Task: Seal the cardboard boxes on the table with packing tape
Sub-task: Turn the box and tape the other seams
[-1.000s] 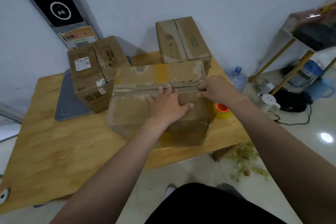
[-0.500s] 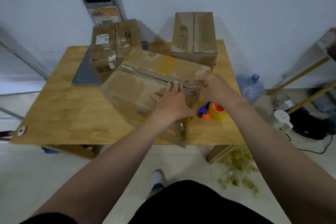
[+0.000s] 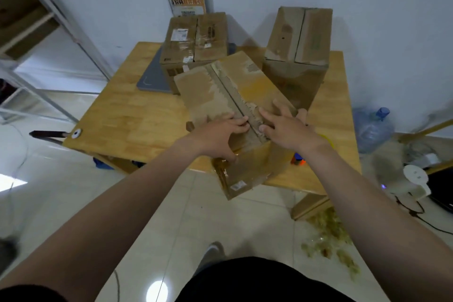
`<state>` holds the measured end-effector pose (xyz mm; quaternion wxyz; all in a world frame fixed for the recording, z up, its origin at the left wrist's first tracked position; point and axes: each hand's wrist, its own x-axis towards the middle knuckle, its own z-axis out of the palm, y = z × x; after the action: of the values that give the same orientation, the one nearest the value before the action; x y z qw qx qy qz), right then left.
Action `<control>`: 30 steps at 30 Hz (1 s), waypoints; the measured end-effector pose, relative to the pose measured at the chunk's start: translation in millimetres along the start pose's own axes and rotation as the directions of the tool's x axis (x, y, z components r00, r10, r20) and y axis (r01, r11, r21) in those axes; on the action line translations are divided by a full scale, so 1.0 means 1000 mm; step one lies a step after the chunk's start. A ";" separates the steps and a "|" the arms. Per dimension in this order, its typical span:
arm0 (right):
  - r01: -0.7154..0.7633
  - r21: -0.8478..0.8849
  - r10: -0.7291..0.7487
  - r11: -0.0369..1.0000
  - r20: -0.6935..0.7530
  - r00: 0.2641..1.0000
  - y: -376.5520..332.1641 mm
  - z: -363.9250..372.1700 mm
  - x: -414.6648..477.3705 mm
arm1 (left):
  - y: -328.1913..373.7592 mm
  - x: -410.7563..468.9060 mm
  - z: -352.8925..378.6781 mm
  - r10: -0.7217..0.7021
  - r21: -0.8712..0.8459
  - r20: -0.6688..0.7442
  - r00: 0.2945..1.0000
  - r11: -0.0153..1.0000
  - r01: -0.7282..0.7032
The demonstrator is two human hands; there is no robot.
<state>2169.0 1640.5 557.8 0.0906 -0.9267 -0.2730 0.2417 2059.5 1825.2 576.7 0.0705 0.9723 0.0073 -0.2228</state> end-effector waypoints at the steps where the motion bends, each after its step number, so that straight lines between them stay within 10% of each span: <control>1: -0.024 0.017 0.024 1.000 -0.003 1.000 -0.001 0.003 -0.001 | -0.004 0.002 -0.001 0.015 0.003 -0.004 1.000 1.000 -0.015; 20: -0.367 -0.057 0.354 0.928 -0.167 0.920 -0.037 0.025 -0.001 | -0.074 0.044 -0.027 0.385 -0.089 -0.003 0.923 0.919 -0.384; 30: -0.368 0.077 0.375 0.927 -0.262 0.889 -0.038 0.016 0.052 | -0.092 0.070 -0.032 0.182 -0.322 -0.223 0.958 0.913 -0.249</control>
<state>2181.7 1701.3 534.2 0.0913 -0.9848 -0.0728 0.1287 2132.1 1919.9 562.3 0.2640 0.9560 -0.0546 -0.1158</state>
